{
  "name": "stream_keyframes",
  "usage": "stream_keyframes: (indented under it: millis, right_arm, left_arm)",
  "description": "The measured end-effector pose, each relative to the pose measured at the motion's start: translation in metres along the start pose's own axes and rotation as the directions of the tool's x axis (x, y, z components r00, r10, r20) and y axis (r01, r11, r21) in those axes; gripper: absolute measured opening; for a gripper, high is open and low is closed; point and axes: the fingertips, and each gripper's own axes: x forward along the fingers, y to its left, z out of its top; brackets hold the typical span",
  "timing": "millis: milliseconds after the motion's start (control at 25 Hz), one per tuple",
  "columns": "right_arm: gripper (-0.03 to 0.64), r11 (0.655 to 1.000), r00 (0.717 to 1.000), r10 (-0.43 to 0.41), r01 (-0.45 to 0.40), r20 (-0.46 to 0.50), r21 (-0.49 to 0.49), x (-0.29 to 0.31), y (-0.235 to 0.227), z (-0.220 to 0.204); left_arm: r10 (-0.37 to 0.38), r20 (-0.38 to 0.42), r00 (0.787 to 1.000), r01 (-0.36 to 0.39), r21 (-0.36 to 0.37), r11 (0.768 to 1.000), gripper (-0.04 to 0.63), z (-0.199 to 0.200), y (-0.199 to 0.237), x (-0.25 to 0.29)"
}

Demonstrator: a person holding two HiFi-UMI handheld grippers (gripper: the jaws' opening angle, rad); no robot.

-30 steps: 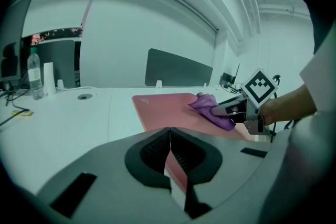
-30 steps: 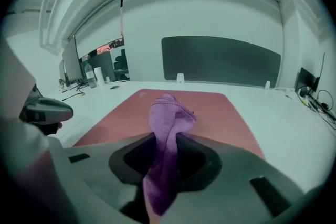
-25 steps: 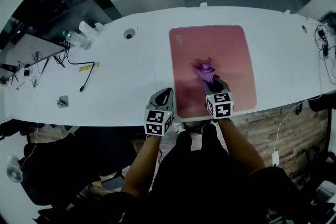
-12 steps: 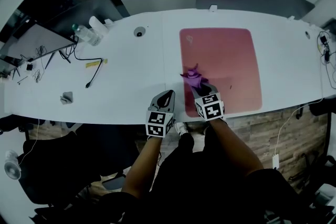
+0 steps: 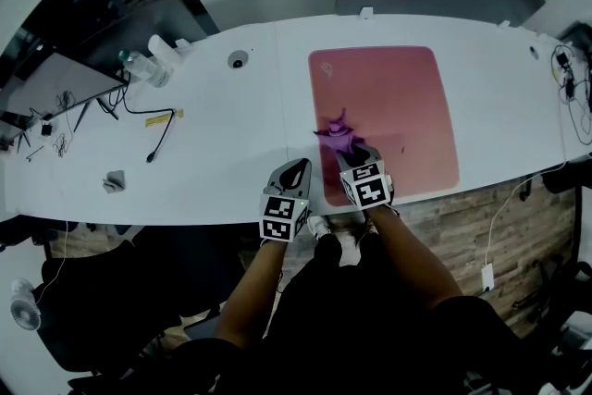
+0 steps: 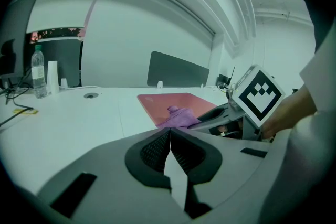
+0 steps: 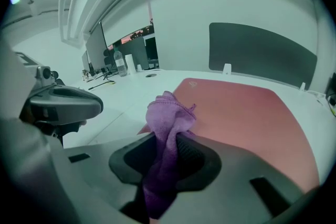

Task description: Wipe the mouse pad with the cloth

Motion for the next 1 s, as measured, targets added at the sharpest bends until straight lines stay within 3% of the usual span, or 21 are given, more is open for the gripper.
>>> stream_keyframes:
  millis: [440,1000]
  right_arm:
    - [0.112,0.995,0.997,-0.072,0.072,-0.004,-0.062,-0.017,-0.041,-0.010]
    - [0.113,0.979,0.980,-0.200,0.200,-0.019,-0.028,-0.062,-0.143,-0.042]
  left_arm:
    - [0.017,-0.017,1.000,-0.017,0.020,1.000,0.021,0.006,-0.018,0.011]
    - [0.000,-0.037,0.999,0.002,0.069,0.998,0.021,0.010,-0.062,0.028]
